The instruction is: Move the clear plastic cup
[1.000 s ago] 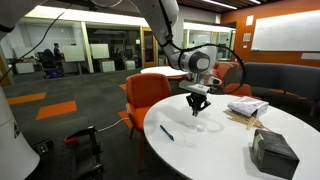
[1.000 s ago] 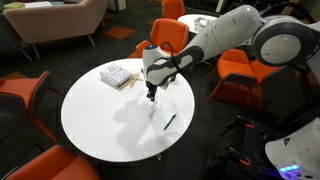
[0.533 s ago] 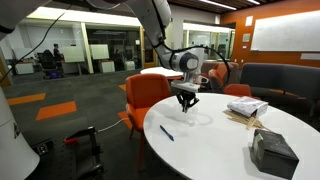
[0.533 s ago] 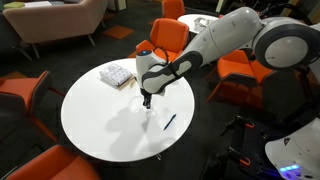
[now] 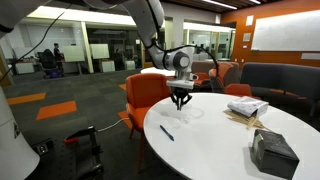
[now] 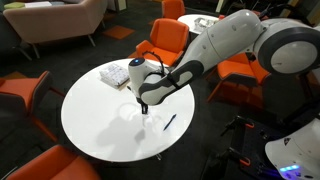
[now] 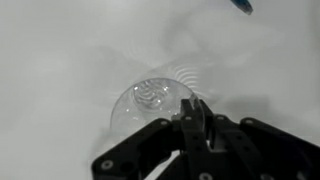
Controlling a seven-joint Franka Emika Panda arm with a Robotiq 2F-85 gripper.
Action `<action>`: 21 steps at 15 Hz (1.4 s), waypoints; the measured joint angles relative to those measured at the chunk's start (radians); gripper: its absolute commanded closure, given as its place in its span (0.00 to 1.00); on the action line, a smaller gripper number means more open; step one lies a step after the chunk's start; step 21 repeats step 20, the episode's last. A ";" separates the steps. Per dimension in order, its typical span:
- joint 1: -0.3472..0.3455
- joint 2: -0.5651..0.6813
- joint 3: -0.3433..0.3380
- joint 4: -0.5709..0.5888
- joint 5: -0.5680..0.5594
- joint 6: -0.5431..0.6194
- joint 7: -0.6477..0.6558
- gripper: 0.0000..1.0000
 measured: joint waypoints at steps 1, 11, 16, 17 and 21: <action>0.004 0.000 0.000 0.000 -0.007 0.000 -0.009 1.00; -0.021 -0.141 0.008 -0.098 -0.034 0.012 -0.102 0.08; -0.112 -0.363 0.053 -0.267 0.071 -0.103 -0.189 0.00; -0.132 -0.413 0.055 -0.310 0.099 -0.111 -0.211 0.00; -0.174 -0.540 0.053 -0.430 0.150 -0.118 -0.281 0.00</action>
